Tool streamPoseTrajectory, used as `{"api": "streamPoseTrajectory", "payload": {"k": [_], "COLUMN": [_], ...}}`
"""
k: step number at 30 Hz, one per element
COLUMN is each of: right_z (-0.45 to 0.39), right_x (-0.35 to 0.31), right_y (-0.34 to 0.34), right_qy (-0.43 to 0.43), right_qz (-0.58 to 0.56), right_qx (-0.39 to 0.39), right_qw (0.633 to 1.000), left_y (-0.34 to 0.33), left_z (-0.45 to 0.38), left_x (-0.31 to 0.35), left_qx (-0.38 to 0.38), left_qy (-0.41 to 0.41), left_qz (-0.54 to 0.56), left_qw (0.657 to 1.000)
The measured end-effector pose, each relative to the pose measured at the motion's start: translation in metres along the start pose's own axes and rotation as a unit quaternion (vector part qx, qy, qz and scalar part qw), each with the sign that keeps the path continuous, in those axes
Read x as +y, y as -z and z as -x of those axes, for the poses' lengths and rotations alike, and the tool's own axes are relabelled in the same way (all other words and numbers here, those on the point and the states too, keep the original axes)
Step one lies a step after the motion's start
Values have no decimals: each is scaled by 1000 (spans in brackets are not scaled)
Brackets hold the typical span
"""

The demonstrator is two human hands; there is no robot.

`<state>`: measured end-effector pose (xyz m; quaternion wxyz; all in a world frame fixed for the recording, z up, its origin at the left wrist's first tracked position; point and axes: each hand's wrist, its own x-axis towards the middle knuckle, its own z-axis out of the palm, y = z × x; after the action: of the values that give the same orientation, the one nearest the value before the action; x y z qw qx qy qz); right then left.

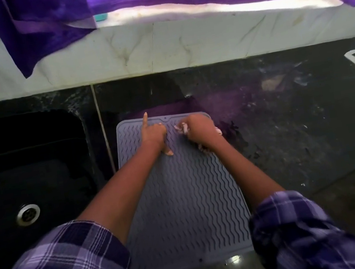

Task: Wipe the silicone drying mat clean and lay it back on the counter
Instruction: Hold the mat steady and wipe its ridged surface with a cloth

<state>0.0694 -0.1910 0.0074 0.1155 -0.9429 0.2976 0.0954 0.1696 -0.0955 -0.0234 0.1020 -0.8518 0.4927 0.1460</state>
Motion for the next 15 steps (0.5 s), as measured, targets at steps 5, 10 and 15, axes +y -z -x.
{"api": "streamPoseTrajectory", "payload": {"k": [5, 10, 15], "right_z": [35, 111, 80], "right_x": [-3, 12, -1], "right_y": [-40, -52, -16], "right_qy": [47, 102, 38], "right_qz": [97, 91, 40], "right_qx": [-8, -76, -136], "right_qw": [994, 988, 989], "left_y": [-5, -7, -11], "left_z": [-4, -8, 14], "left_x": [0, -2, 4], "left_qx": [16, 21, 44], "left_qy": [4, 3, -5], "left_qz": [-22, -1, -12], "left_qw": [1000, 1000, 999]}}
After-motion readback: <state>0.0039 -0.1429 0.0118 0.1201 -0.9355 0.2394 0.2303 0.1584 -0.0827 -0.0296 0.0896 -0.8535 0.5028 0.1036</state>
